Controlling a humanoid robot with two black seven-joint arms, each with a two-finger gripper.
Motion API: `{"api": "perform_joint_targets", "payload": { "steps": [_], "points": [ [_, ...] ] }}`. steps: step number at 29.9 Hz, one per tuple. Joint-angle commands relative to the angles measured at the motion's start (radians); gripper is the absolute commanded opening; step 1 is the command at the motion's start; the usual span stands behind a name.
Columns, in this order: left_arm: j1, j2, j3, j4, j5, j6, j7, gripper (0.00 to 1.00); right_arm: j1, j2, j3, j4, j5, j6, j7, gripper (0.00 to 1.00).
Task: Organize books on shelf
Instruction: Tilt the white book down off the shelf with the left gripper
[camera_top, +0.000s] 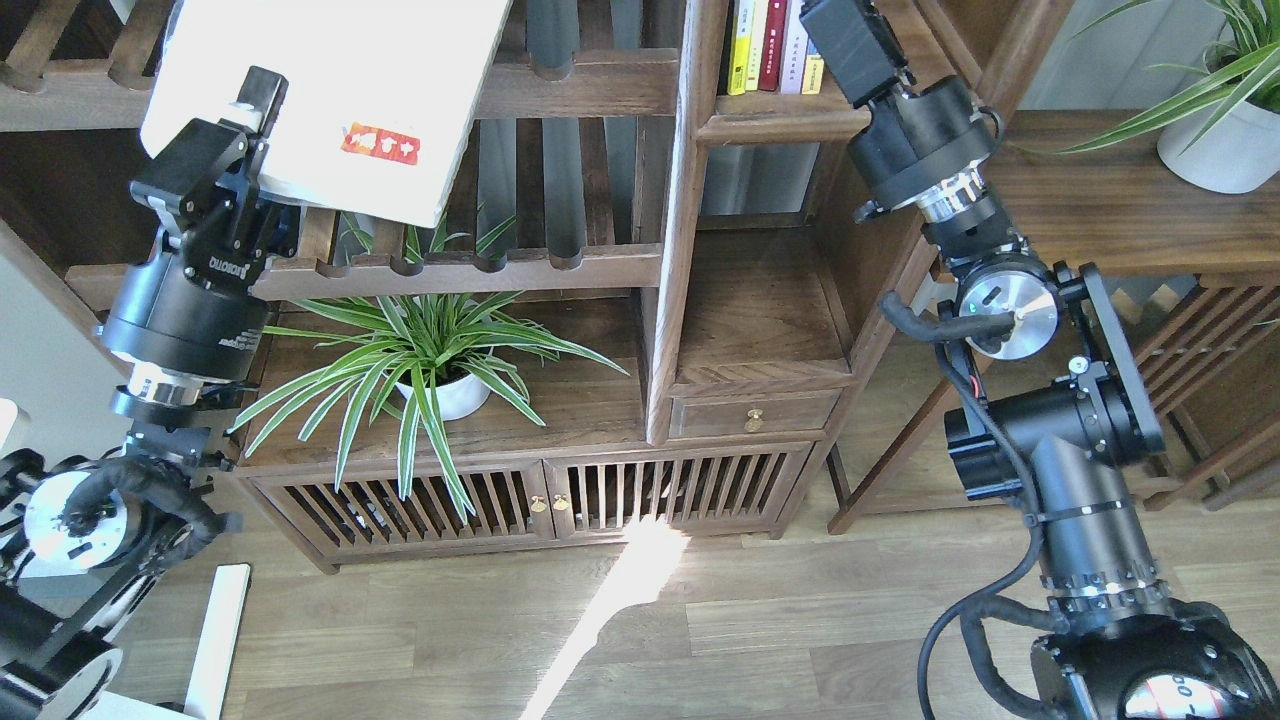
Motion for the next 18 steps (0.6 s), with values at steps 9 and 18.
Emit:
{"api": "perform_joint_targets", "payload": {
  "steps": [9,18],
  "points": [
    [0.073,0.158,0.003,0.000,0.002,0.000,0.060,0.01,-0.048,0.000,-0.022,-0.002,0.031,0.021,-0.001,0.99],
    [0.077,0.198,0.000,-0.001,0.020,0.000,0.060,0.00,-0.078,0.000,-0.024,-0.002,0.038,0.029,-0.003,0.99]
  ]
}}
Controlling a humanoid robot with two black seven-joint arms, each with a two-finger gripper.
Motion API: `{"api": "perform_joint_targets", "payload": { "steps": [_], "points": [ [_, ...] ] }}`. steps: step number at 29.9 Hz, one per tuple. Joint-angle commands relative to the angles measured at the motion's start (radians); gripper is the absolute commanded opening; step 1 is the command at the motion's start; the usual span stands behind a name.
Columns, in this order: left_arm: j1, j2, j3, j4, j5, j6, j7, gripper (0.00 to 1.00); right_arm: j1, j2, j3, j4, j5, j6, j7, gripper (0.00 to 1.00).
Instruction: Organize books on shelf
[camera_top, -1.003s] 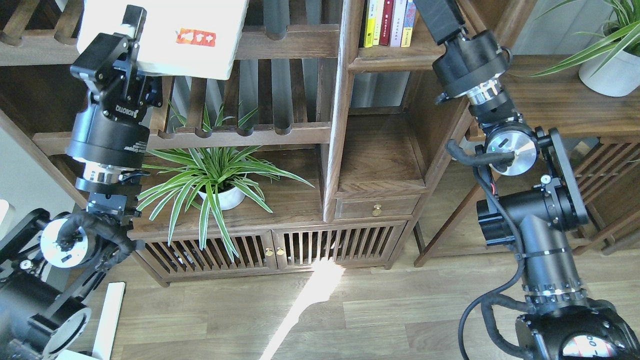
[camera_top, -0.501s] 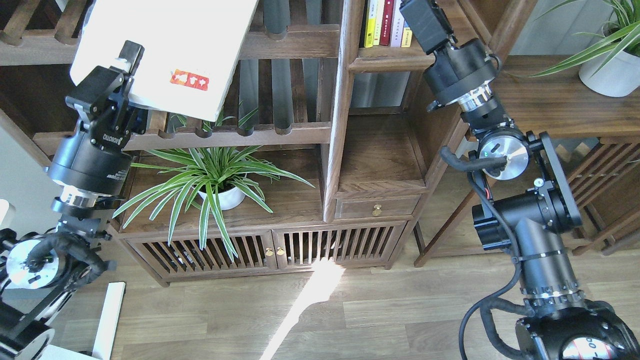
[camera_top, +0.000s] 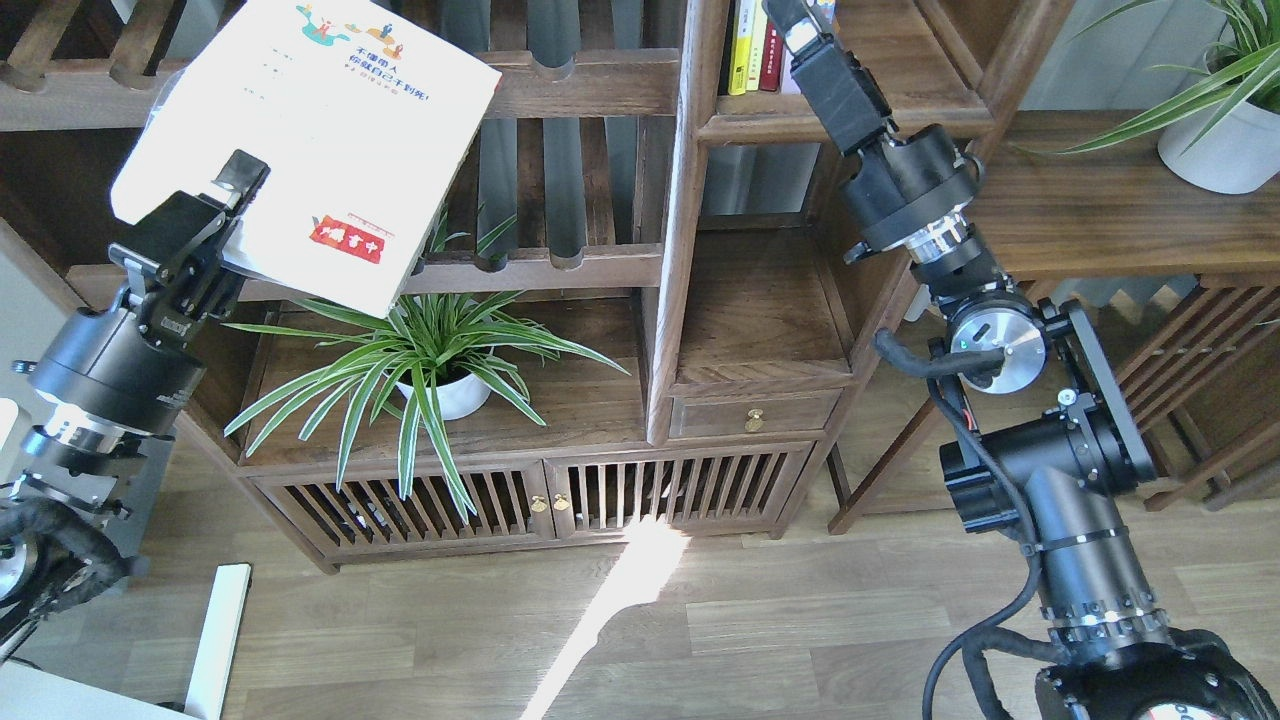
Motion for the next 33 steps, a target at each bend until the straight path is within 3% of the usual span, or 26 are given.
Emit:
{"api": "perform_joint_targets", "payload": {
  "steps": [1,28,33],
  "points": [
    [0.001,0.003,-0.006,-0.002,0.030,0.000,0.000,0.00,-0.014,0.000,0.000,0.000,0.004,0.002,0.000,0.99],
    [-0.142,-0.118,0.017,-0.033,0.202,0.000,0.008,0.00,-0.048,0.000,-0.045,-0.009,0.172,0.000,0.004,0.99],
    [-0.205,-0.120,0.023,-0.041,0.205,0.000,0.113,0.00,-0.051,0.000,-0.080,-0.009,0.214,0.000,0.004,0.99]
  ]
}}
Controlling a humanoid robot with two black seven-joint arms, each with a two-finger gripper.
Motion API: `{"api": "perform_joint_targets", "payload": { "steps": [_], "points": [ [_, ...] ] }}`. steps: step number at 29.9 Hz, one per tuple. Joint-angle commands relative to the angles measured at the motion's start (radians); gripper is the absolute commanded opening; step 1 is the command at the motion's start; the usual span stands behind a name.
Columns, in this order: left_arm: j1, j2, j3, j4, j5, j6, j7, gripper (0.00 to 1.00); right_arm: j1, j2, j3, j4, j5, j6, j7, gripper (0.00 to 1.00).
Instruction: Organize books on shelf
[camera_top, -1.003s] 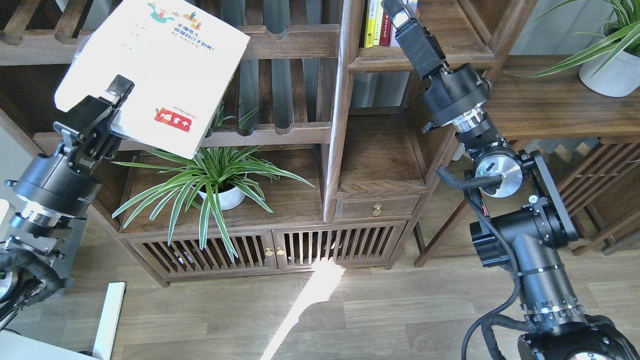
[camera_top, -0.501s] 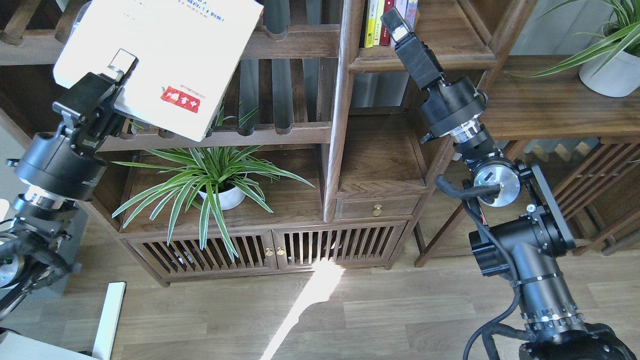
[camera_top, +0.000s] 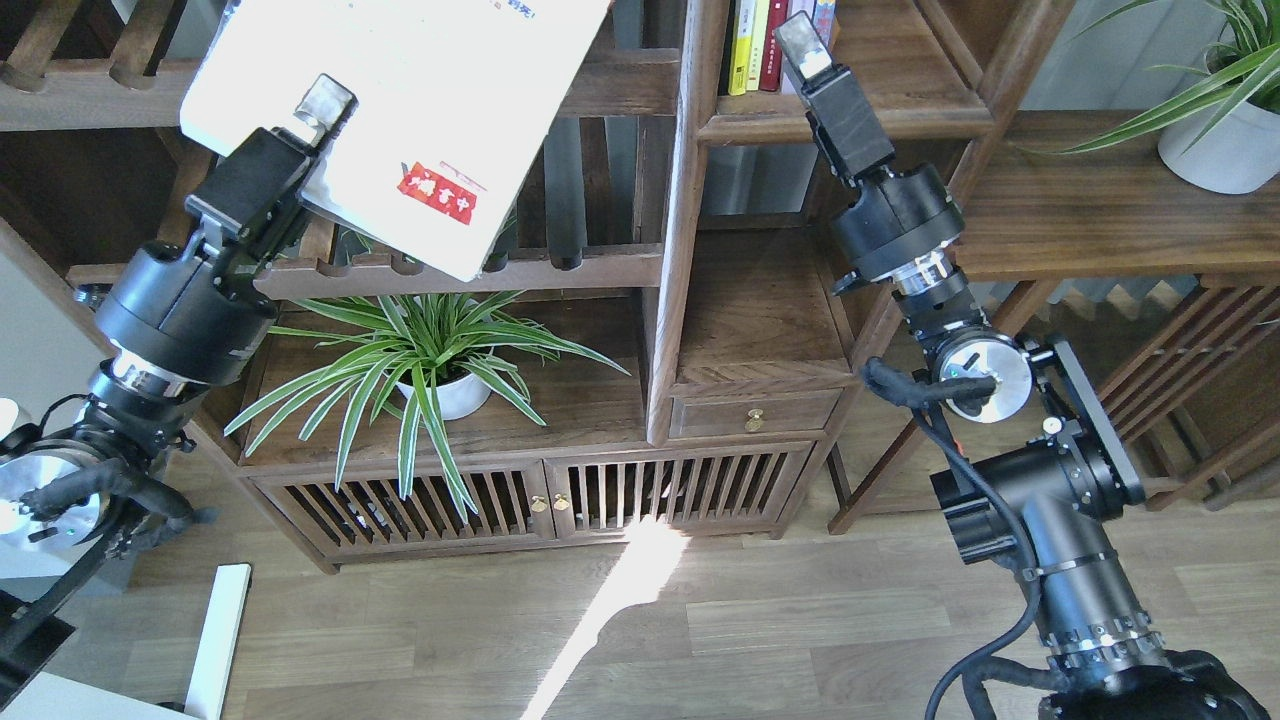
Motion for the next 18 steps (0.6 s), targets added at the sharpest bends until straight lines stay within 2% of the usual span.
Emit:
{"api": "perform_joint_targets", "payload": {
  "steps": [1,12,16,18],
  "points": [
    [-0.058,-0.001,0.008,-0.013,0.001,0.000,0.067,0.00,-0.001,0.000,-0.024,0.000,0.020,-0.001,0.001,0.99],
    [-0.078,0.011,0.011,-0.026,0.001,0.000,0.075,0.00,-0.001,0.000,-0.062,0.002,0.065,0.048,0.001,0.98],
    [-0.152,0.022,0.016,-0.040,0.001,0.000,0.083,0.00,0.005,0.000,-0.062,0.003,0.118,0.059,0.004,0.99],
    [-0.152,0.033,0.019,-0.040,-0.002,0.000,0.081,0.00,0.005,0.000,-0.064,0.003,0.124,0.062,0.005,0.99]
  ]
}}
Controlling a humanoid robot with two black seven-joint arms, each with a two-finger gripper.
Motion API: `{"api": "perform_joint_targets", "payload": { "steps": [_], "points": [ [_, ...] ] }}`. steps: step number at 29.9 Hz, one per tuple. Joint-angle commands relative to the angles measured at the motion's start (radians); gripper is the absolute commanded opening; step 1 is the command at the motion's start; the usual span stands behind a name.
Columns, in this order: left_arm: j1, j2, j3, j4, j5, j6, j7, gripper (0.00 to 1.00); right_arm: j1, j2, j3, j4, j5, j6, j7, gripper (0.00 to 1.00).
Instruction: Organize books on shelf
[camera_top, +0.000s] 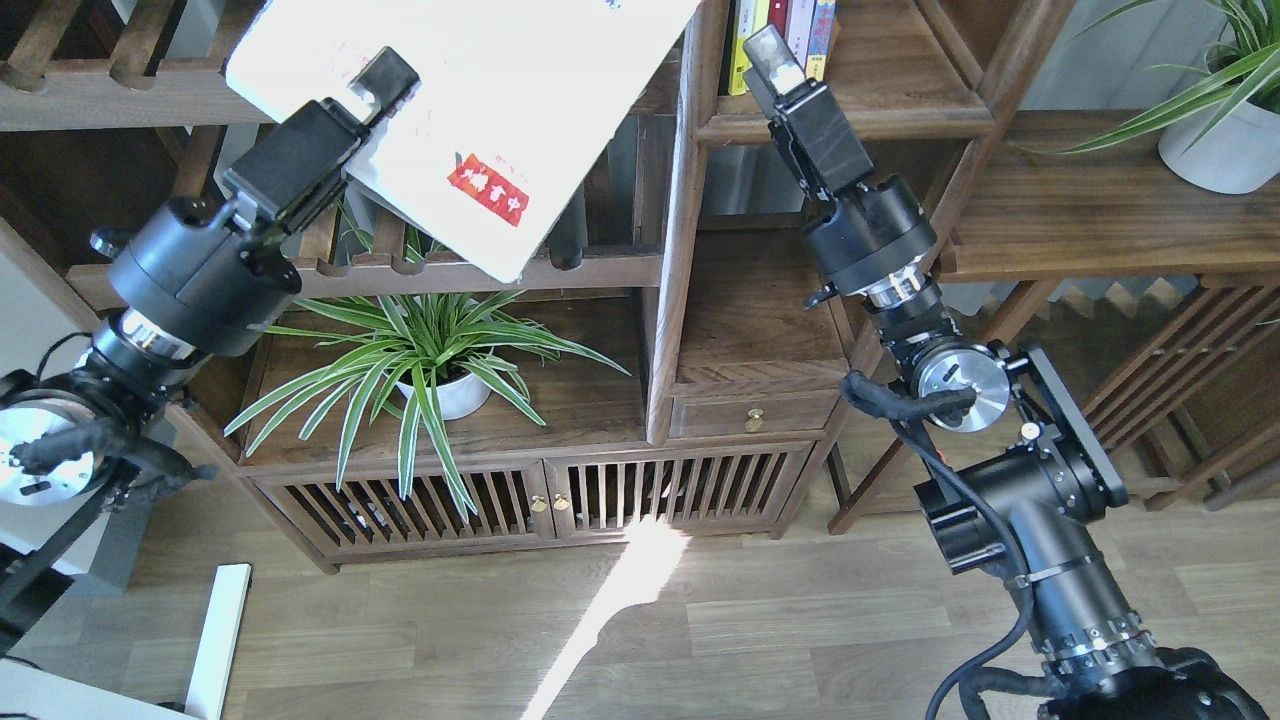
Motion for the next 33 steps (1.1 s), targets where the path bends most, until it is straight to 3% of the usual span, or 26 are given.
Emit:
{"api": "perform_joint_targets", "payload": {
  "steps": [1,17,33],
  "points": [
    [-0.015,0.018,0.008,-0.002,-0.006,0.000,0.000,0.00,0.002,0.000,-0.006,0.000,0.019,0.006,0.001,0.99],
    [-0.033,0.023,0.046,-0.002,-0.028,0.000,0.000,0.00,0.010,0.000,-0.023,0.002,0.040,0.006,0.035,0.99],
    [-0.115,0.012,0.114,0.035,-0.045,0.000,0.002,0.00,0.076,0.000,-0.044,0.002,0.056,-0.008,0.039,0.98]
  ]
}}
